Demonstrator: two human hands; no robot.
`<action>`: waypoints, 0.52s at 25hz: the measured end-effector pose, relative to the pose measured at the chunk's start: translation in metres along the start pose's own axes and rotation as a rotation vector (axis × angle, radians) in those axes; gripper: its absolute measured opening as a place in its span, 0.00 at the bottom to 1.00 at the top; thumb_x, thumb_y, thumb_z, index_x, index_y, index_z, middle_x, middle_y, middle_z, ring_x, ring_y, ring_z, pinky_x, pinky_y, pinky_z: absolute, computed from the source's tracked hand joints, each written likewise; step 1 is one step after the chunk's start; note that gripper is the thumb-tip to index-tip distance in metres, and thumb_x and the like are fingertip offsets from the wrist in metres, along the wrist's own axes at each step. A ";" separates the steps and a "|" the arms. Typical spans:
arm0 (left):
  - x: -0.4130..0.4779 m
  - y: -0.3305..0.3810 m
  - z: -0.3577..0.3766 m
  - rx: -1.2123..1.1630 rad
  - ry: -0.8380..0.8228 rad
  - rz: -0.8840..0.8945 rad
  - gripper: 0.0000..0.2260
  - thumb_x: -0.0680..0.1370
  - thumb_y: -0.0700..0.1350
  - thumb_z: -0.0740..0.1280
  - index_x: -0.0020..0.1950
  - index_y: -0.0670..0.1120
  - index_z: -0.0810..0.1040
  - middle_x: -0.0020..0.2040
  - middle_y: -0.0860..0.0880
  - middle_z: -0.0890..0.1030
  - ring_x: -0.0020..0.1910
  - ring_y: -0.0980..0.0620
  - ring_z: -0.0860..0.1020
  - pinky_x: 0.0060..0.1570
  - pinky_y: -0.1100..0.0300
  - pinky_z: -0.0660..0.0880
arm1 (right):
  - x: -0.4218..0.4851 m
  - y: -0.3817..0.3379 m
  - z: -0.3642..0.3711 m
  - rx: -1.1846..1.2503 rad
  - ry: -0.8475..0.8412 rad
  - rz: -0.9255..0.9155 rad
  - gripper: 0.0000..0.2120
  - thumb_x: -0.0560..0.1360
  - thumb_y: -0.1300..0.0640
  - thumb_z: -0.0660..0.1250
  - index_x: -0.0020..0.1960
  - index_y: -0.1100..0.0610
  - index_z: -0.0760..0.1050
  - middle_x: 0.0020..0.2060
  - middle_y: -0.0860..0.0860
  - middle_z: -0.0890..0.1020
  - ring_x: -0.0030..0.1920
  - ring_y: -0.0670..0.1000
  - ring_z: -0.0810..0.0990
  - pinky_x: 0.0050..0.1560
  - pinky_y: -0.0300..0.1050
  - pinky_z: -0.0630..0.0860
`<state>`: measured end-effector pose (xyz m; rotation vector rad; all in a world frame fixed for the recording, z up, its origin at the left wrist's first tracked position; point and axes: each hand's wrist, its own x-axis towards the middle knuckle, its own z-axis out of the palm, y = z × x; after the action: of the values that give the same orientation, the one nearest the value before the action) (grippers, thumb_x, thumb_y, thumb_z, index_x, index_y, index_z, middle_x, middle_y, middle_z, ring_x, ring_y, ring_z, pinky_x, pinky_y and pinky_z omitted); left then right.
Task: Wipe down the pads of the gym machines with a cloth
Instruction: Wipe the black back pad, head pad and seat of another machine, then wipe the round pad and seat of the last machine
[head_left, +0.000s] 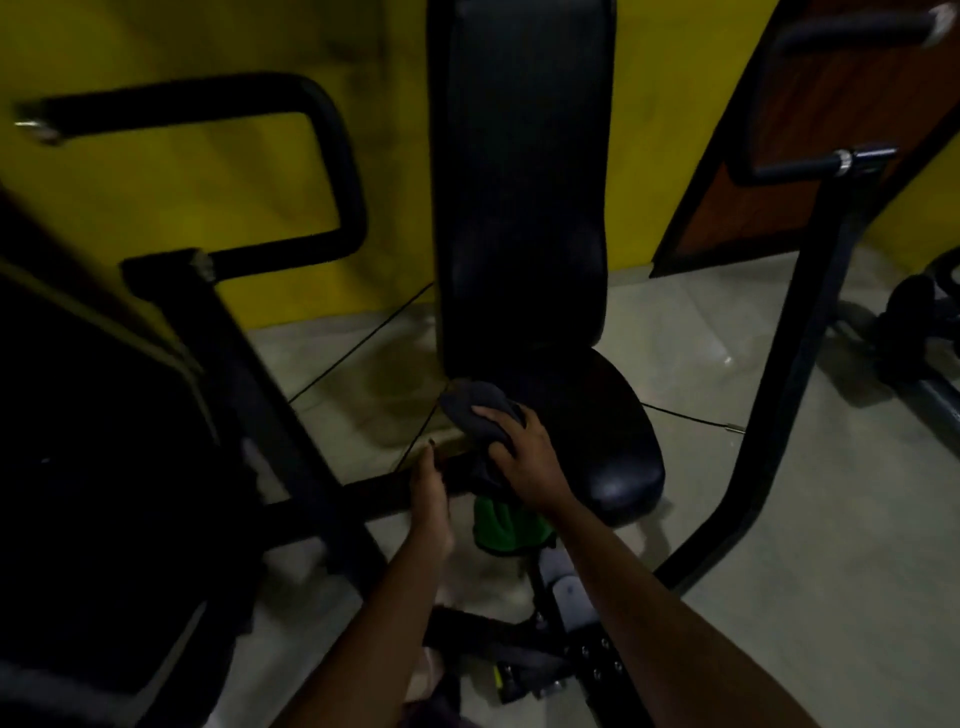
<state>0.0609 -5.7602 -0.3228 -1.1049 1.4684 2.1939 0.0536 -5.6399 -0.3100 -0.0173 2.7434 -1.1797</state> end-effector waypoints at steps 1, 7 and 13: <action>-0.023 0.002 -0.016 0.010 0.011 0.044 0.23 0.82 0.54 0.53 0.74 0.45 0.62 0.70 0.45 0.68 0.69 0.45 0.67 0.60 0.55 0.66 | -0.019 -0.014 0.001 0.023 -0.013 -0.032 0.32 0.67 0.39 0.49 0.69 0.44 0.66 0.70 0.59 0.63 0.66 0.63 0.66 0.64 0.58 0.67; -0.151 -0.006 -0.127 -0.032 0.125 0.383 0.23 0.80 0.56 0.56 0.73 0.48 0.64 0.71 0.50 0.68 0.69 0.49 0.67 0.64 0.59 0.64 | -0.137 -0.102 0.019 0.191 -0.089 -0.257 0.18 0.80 0.58 0.58 0.70 0.54 0.66 0.66 0.61 0.67 0.64 0.60 0.69 0.60 0.42 0.65; -0.242 0.002 -0.241 -0.072 0.220 0.631 0.21 0.81 0.52 0.56 0.73 0.49 0.64 0.71 0.50 0.67 0.72 0.51 0.63 0.68 0.57 0.60 | -0.215 -0.189 0.060 0.351 -0.167 -0.355 0.17 0.79 0.55 0.59 0.68 0.51 0.67 0.65 0.56 0.71 0.64 0.56 0.71 0.62 0.51 0.70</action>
<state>0.3270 -5.9297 -0.1930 -1.0284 2.0750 2.6069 0.2650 -5.7987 -0.1847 -0.5533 2.4145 -1.6498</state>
